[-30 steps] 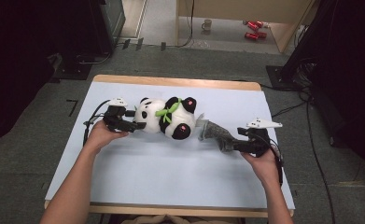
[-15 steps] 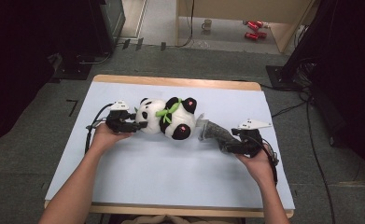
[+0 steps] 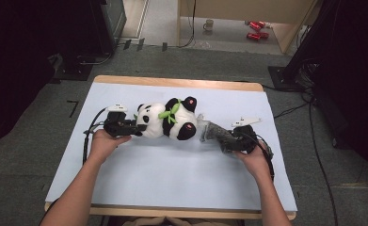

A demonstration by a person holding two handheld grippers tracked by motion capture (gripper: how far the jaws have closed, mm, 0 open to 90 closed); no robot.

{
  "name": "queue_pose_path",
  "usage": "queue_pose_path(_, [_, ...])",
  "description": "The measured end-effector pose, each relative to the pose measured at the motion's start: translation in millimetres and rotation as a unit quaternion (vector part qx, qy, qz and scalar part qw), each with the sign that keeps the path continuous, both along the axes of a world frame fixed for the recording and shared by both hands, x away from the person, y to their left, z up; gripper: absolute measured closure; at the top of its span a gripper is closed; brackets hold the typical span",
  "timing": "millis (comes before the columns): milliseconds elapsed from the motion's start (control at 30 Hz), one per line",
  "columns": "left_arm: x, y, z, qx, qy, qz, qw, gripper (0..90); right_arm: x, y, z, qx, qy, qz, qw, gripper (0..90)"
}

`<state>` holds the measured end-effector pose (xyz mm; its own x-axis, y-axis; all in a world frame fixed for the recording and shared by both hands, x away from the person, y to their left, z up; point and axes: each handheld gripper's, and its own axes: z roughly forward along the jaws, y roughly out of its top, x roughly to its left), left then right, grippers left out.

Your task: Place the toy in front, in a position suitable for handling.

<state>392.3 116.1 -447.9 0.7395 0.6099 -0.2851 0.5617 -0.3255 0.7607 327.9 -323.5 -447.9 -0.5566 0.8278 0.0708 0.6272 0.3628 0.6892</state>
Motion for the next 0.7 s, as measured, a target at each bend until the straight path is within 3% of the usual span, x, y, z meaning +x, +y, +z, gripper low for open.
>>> queue_pose_path(167, [-16.0, 1.2, 4.9, -0.01, 0.0, 0.004, 0.9999, 66.0, 7.0, -3.5, 3.9, 0.008, 0.016, -0.01, 0.9998, 76.5])
queue_pose_path(233, [-22.4, 2.2, 3.4, -0.008, 0.002, 0.004, 1.0, 66.7, 10.8, -5.9, 8.2, 0.015, 0.025, -0.022, 0.9993, 81.7])
queue_pose_path(267, [-25.3, 3.1, 2.8, -0.008, 0.005, 0.002, 1.0, 67.0, 14.9, -7.7, 14.6, 0.033, 0.031, -0.031, 0.9985, 82.9])
queue_pose_path(567, [-53.6, 13.6, 6.6, -0.023, 0.009, -0.001, 0.9997, 67.9, 20.2, -4.8, 39.2, 0.049, 0.02, -0.034, 0.998, 83.1])
queue_pose_path(600, [-55.9, 12.4, 5.5, -0.02, 0.008, 0.001, 0.9998, 67.9, 20.2, -4.8, 39.2, 0.049, 0.02, -0.034, 0.998, 83.1])
queue_pose_path(667, [-60.3, 6.9, -0.5, 0.006, -0.002, 0.015, 0.9999, 67.5, 19.1, -2.8, 48.5, 0.057, 0.018, -0.034, 0.9976, 83.0])
queue_pose_path(700, [-60.3, 6.9, -0.5, 0.006, -0.002, 0.015, 0.9999, 66.9, 18.6, -1.3, 51.3, 0.057, 0.017, -0.034, 0.9976, 83.0])
